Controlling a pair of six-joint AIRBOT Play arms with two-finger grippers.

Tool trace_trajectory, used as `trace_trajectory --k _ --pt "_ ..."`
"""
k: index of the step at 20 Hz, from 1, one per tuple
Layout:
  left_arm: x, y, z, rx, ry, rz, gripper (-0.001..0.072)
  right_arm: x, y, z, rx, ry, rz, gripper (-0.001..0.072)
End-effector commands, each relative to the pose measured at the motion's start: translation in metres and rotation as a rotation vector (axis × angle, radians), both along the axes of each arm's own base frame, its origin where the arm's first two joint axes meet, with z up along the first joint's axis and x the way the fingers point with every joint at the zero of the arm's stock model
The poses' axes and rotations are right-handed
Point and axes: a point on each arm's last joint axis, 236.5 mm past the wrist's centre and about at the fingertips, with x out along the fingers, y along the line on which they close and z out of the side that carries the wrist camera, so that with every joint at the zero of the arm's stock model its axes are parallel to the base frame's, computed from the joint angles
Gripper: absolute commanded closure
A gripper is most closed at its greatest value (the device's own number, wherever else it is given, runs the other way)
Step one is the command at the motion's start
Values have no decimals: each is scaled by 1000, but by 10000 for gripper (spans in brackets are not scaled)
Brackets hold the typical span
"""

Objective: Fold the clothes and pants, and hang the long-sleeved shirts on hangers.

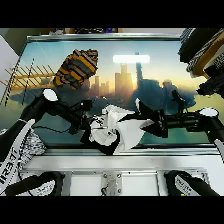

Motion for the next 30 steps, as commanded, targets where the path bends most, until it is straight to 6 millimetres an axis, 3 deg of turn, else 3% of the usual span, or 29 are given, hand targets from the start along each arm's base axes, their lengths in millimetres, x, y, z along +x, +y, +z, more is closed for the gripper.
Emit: trace_trajectory --k 1,22,25,26,30 --pt "0 0 0 -1 1 1 690 -2 13 -5 -16 -7 26 148" --pt "0 0 0 -1 2 0 690 -3 14 -5 -17 -8 30 167" --pt "0 0 0 -1 1 0 690 -4 14 -5 -19 -60 50 668" --pt "0 0 0 -1 2 1 690 -4 14 -5 -22 -104 66 697" --pt "0 0 0 -1 1 1 690 -3 14 -5 -37 -291 126 697"
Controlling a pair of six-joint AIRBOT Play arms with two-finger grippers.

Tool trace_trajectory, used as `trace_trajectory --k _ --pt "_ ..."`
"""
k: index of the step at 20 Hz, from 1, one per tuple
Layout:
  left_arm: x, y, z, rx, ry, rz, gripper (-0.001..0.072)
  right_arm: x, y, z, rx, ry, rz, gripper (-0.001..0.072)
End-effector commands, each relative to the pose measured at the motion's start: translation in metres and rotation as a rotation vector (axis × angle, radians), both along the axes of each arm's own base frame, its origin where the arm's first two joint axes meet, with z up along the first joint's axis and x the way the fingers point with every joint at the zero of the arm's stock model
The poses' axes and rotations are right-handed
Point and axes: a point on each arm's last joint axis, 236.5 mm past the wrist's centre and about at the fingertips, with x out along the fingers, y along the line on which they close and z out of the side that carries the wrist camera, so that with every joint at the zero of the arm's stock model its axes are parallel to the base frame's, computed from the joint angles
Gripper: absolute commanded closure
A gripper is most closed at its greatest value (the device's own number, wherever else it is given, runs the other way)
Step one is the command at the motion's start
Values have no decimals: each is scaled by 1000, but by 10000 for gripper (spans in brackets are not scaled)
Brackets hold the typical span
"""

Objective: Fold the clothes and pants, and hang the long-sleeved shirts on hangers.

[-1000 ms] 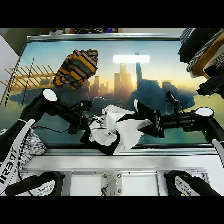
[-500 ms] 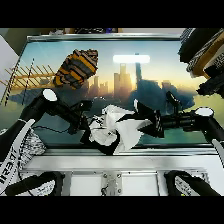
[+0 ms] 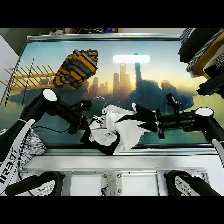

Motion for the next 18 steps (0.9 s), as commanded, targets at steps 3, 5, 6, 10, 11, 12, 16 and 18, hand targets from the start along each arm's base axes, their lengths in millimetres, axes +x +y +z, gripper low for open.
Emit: trace_trajectory --k 3,5,6,10,11,12,16,18 --pt "0 0 0 -1 0 -1 690 3 0 -2 -21 -250 74 697" --pt "0 0 0 -1 0 -1 690 4 -1 -2 -25 -251 69 697" --pt "0 0 0 0 2 1 690 3 -1 -2 -24 -250 72 697" --pt "0 0 0 0 1 1 690 4 -1 -2 -24 -250 71 698" --pt "0 0 0 0 1 1 690 4 -1 -2 -24 -250 71 698" --pt "0 0 0 0 1 1 690 4 -1 -2 -24 -250 71 699" --pt "0 0 0 1 2 1 689 4 -1 -2 -24 -251 70 700" --pt "0 0 0 1 2 1 689 4 -1 -2 -26 -251 68 700"
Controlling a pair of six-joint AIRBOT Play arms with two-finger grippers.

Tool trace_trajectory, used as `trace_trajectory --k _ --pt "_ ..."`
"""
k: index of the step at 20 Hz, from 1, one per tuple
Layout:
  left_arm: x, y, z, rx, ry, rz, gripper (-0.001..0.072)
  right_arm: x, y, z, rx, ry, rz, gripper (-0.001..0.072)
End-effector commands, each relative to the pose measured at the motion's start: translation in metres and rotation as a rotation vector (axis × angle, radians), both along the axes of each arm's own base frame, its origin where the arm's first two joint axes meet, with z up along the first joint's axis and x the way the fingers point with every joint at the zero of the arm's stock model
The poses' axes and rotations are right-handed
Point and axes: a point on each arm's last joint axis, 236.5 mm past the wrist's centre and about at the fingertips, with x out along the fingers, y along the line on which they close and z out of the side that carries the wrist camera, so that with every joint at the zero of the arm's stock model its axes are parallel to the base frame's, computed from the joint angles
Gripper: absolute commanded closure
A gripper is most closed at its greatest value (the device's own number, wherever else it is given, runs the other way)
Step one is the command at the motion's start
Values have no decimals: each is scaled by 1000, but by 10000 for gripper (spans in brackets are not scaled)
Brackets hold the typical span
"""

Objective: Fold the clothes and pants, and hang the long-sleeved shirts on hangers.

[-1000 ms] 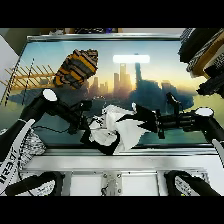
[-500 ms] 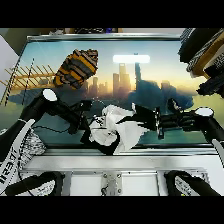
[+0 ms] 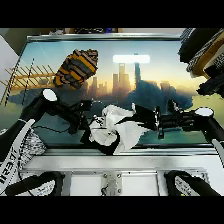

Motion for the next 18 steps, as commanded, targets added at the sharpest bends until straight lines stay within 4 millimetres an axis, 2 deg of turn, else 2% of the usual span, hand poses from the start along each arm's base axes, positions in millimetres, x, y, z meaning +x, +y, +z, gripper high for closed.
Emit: trace_trajectory --k 1,2,4,8,11,14,18 --pt "0 0 0 2 1 0 688 0 0 0 -1 -2 -1 700" --pt "0 0 0 2 0 -1 670 0 0 0 -1 -3 -1 701" --pt "1 0 0 7 7 18 256 0 0 0 -1 -3 -1 701" --pt "5 0 -1 25 32 78 258 0 0 0 -1 -3 -1 701" --pt "15 7 -1 36 47 161 258 0 0 0 -1 -1 -2 702" --pt "29 23 8 37 30 265 258 1 0 0 -1 11 -7 702" --pt "54 52 32 31 -40 451 258 5 1 5 21 5 -25 702"
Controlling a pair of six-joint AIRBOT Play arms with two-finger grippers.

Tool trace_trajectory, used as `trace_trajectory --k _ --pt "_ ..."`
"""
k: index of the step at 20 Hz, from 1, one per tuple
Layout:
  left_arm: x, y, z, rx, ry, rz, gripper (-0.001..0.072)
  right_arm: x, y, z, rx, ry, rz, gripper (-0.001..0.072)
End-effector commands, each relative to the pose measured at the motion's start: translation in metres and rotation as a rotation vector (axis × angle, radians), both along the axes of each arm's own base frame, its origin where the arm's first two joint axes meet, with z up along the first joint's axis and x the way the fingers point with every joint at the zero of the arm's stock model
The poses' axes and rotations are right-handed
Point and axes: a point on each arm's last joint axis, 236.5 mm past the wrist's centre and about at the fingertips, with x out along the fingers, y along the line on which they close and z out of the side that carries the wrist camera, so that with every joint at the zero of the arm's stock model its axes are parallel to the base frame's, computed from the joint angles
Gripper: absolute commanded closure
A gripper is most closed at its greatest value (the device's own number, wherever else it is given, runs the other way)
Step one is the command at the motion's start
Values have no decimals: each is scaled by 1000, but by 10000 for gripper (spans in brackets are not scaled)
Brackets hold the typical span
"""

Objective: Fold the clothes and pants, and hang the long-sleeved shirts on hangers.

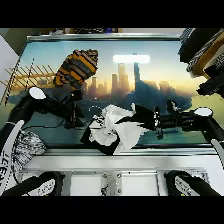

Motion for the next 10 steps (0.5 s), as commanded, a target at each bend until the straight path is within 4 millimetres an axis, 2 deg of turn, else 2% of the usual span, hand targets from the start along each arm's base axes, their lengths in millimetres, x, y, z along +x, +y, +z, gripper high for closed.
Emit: trace_trajectory --k 1,4,8,10 --pt "19 27 20 5 -34 184 258 6 2 10 44 -5 -27 702" --pt "28 50 37 3 -50 323 259 13 5 23 98 -12 -52 702" --pt "53 92 67 -15 -106 633 259 16 4 26 96 31 -86 703" --pt "52 105 82 -36 -89 759 261 28 0 33 70 2 -161 703"
